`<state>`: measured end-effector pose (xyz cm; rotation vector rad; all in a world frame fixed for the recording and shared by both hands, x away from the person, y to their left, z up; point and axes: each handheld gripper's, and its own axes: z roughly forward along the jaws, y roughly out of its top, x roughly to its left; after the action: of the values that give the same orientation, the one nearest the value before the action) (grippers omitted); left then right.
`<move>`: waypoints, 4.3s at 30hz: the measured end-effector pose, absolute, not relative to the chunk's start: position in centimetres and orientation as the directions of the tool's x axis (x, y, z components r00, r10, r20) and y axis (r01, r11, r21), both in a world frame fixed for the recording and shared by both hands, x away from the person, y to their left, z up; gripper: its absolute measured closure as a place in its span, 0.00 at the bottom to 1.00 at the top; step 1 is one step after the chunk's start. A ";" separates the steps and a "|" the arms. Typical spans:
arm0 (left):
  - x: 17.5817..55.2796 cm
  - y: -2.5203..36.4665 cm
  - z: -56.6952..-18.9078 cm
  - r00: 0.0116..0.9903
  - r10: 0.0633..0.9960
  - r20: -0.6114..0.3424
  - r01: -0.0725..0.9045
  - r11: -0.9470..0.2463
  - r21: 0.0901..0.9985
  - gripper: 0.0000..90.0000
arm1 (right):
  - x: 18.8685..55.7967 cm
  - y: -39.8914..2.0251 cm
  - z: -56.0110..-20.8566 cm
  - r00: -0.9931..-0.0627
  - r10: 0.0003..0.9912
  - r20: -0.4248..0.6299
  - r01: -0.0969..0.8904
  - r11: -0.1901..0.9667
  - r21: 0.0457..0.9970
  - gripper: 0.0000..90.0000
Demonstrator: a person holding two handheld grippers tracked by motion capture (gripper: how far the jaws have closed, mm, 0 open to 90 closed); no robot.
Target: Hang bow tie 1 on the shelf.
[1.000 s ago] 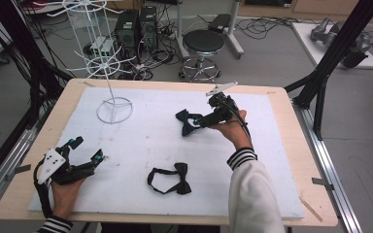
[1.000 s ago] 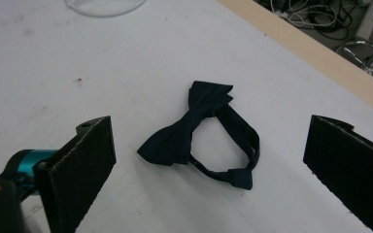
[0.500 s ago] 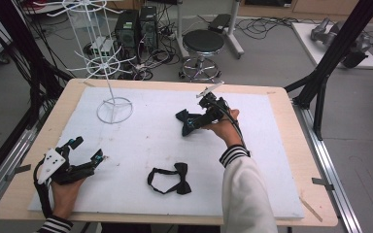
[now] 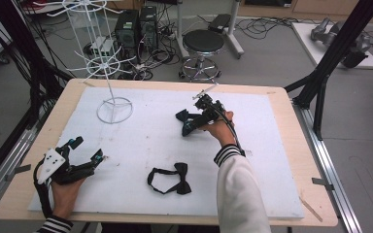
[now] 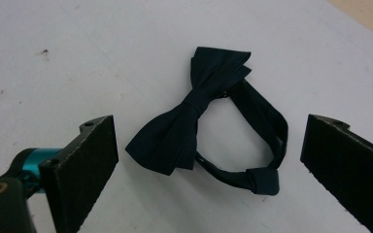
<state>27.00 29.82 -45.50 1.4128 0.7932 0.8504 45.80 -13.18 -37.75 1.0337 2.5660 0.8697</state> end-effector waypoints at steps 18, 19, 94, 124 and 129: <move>27.0 29.8 -45.5 0.492 0.870 0.029 -0.028 -0.018 0.999 0.17 | 46.4 -11.9 -39.6 -0.674 0.736 0.062 0.649 0.551 0.525 0.23; 27.0 29.8 -45.5 0.493 0.869 0.031 -0.028 -0.019 0.999 0.17 | 46.5 -11.8 -39.8 -0.673 0.736 0.070 0.655 0.549 0.519 0.25; 29.4 30.0 -40.7 0.637 0.768 0.072 0.056 -0.139 0.989 0.16 | 43.3 -12.2 -36.5 -0.821 0.570 0.032 0.466 0.639 0.612 0.90; 32.8 25.7 -32.6 0.838 0.546 0.007 0.110 -0.181 0.977 0.16 | 38.1 -12.2 -32.0 -0.945 0.314 -0.089 0.155 0.672 0.724 0.90; 33.4 24.2 -31.4 0.873 0.487 -0.011 0.122 -0.198 0.973 0.16 | 37.2 -12.0 -31.5 -0.960 0.256 -0.113 0.092 0.670 0.737 0.90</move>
<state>33.36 24.16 -31.43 1.7584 0.4657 0.3521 37.23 -11.97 -31.50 0.2832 2.6776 1.1642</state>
